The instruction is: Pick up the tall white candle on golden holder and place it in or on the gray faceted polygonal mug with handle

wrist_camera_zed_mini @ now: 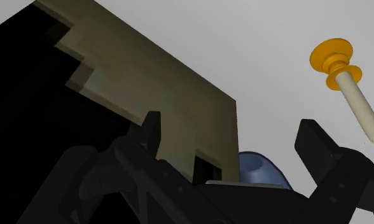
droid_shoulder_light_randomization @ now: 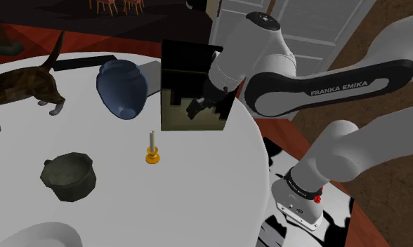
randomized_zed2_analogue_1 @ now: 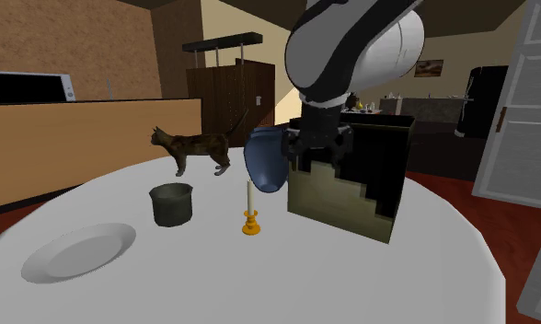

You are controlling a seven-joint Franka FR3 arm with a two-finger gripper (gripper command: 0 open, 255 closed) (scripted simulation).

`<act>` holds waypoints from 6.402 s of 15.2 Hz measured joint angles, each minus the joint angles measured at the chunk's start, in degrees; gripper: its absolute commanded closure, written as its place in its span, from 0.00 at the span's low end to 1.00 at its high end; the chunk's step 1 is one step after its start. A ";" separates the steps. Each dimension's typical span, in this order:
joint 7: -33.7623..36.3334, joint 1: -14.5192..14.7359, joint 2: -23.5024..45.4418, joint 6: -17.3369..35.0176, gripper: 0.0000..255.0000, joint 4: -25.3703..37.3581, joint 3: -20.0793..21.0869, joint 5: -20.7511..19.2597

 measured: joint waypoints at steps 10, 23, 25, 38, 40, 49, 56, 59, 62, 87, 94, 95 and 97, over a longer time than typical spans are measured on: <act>21.67 -10.44 20.20 14.79 0.00 6.98 18.27 -18.42; 49.08 -10.92 41.16 14.85 0.00 16.57 19.43 -53.84; 49.41 -10.75 41.48 14.83 0.00 16.73 19.23 -54.33; 49.47 -10.72 41.50 14.82 1.00 16.77 19.21 -54.40; 48.95 -10.97 41.11 14.82 1.00 16.64 19.47 -53.76; 38.42 -14.38 34.51 13.05 1.00 16.63 23.76 -40.50; 29.68 -15.37 28.83 10.87 1.00 17.21 25.11 -29.44; 25.96 -15.05 26.33 9.43 1.00 17.79 24.87 -24.75; 23.02 -14.54 24.48 7.83 1.00 18.66 24.32 -21.24; 39.73 8.42 59.62 -21.45 1.00 63.65 22.74 -48.82; 38.17 23.80 74.89 -29.95 1.00 87.48 17.58 -54.71; 38.56 23.72 75.00 -29.47 1.00 86.94 17.49 -54.87; 39.15 23.49 75.43 -28.36 1.00 86.01 17.24 -55.25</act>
